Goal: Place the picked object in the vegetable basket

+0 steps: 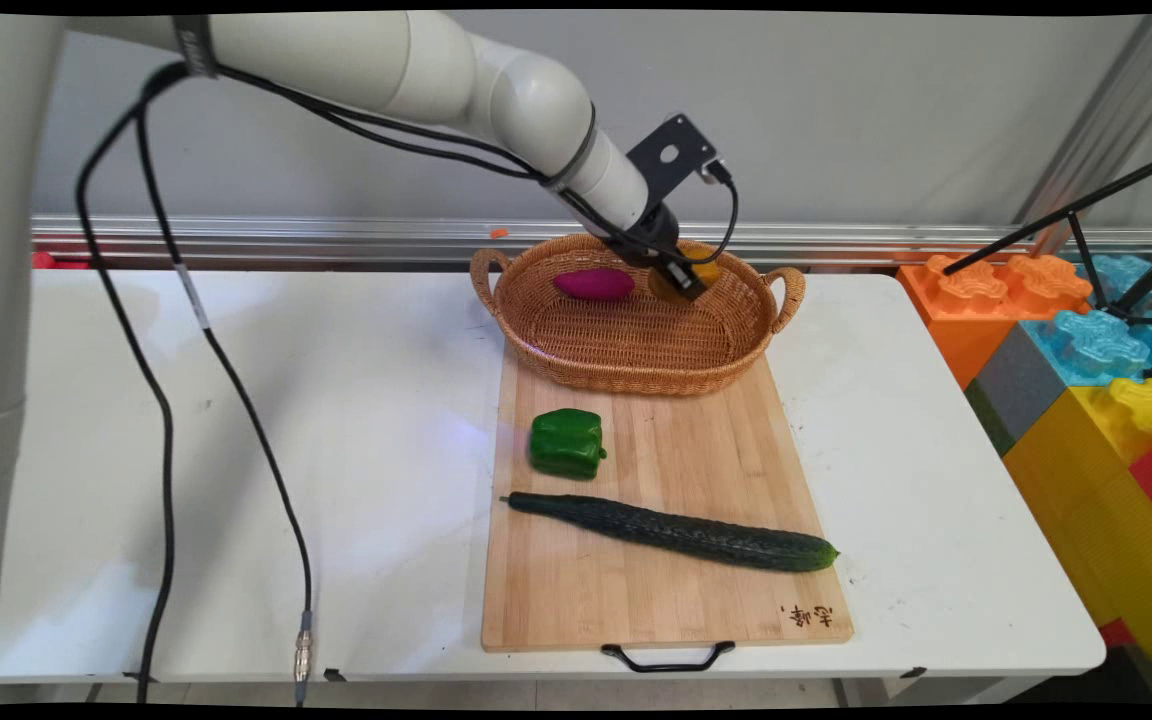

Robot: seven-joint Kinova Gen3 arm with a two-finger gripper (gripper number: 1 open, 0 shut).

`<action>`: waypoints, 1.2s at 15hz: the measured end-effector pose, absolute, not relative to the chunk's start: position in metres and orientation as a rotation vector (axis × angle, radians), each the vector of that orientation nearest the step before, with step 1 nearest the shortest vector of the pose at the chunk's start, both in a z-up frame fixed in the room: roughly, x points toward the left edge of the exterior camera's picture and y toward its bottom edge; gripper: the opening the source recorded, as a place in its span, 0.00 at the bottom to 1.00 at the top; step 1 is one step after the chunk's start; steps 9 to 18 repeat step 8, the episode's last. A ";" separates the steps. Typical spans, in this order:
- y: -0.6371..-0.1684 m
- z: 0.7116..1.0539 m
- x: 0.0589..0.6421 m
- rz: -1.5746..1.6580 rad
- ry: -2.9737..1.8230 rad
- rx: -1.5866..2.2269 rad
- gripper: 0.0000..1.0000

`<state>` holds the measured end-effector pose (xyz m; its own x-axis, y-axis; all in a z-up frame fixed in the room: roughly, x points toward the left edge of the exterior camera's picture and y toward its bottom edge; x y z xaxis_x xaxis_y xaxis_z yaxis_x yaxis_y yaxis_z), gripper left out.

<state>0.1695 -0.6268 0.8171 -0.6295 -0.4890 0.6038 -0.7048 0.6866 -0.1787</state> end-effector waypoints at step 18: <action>-0.645 0.795 0.170 0.536 -2.379 0.887 1.00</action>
